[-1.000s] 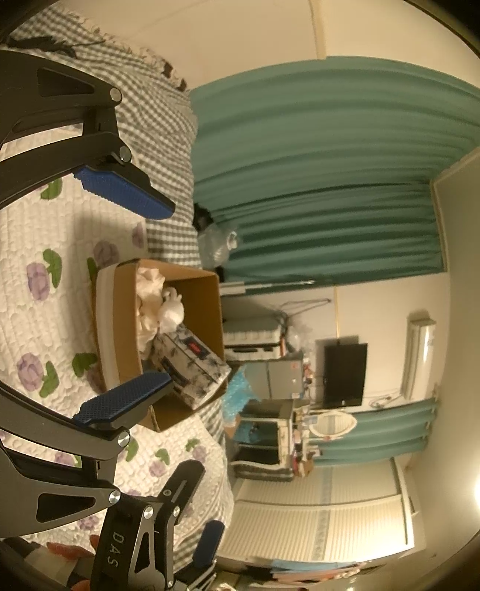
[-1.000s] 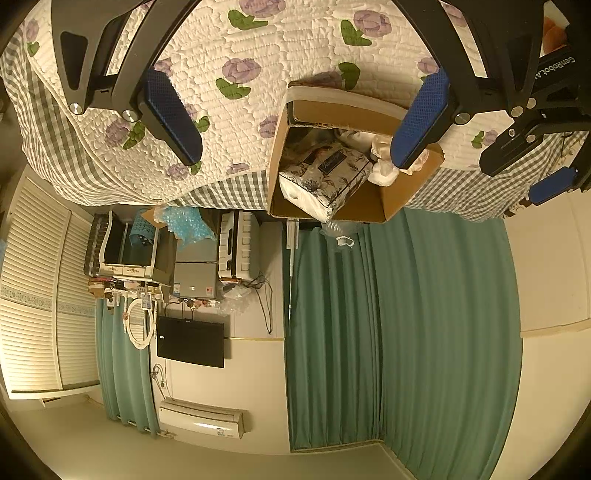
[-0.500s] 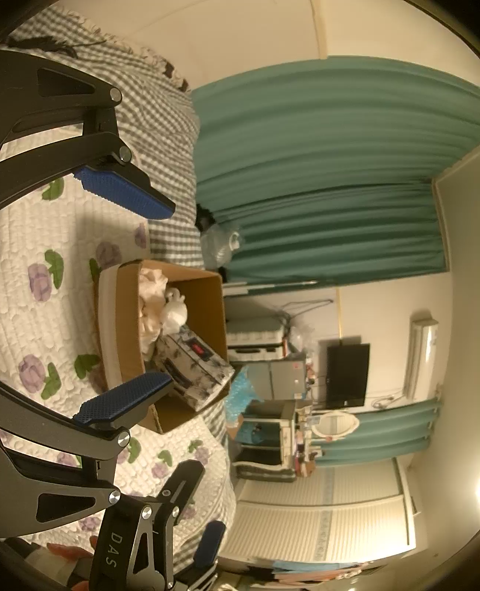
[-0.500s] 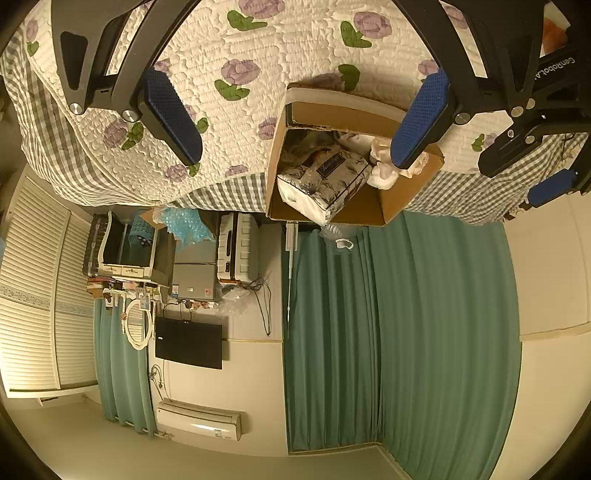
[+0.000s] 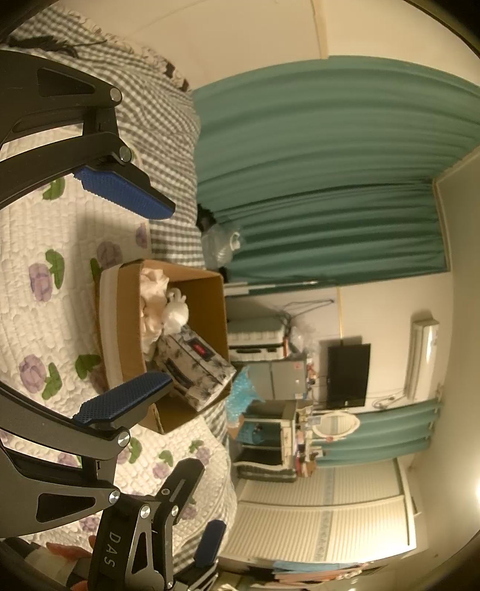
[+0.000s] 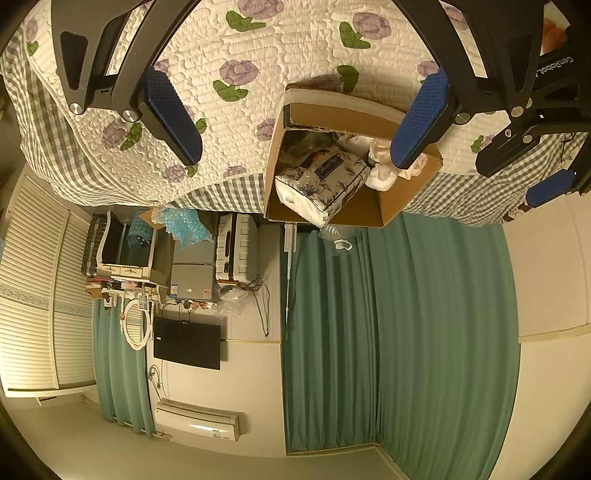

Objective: Organize soft objects

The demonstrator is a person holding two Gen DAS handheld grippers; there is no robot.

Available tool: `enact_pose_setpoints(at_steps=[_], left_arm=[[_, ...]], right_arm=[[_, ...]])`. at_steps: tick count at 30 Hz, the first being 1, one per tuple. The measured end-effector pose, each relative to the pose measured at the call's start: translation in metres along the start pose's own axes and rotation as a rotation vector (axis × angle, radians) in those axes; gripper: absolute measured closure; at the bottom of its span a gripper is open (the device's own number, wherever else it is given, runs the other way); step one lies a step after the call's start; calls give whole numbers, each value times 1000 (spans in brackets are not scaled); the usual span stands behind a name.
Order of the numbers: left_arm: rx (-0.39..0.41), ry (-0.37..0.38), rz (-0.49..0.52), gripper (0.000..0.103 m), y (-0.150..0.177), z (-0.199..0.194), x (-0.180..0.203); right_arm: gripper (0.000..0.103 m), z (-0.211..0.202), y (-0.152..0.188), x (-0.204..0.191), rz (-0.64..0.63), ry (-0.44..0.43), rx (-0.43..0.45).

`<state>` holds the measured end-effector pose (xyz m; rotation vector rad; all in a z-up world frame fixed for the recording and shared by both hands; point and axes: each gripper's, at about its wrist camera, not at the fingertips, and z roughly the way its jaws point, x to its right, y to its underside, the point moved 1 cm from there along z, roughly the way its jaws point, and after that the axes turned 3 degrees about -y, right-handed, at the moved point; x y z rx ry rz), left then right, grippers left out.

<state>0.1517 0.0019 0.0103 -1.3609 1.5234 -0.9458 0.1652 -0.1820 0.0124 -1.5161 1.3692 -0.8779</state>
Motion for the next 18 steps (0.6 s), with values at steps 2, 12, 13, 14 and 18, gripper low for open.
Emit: enact_pose_setpoints(at_steps=[2,12,13,14,18], left_arm=[[0,-2,0,17,0,0,0],[-2,2,0,17,1,0,0],[-1,1,-1,17,2,0,0],[3,-3,-3,17,2,-1,0],[13,-1,-4,17,3,-2,0]], right_arm=[[0,0,0,0,0,1,-1],[0,0,0,-1,0,0,-2],[0,1,0,-1,-1,0,-2],[0,1,1,-1,-1,1,-3],[0,0,2,-1,-1,1,-2]])
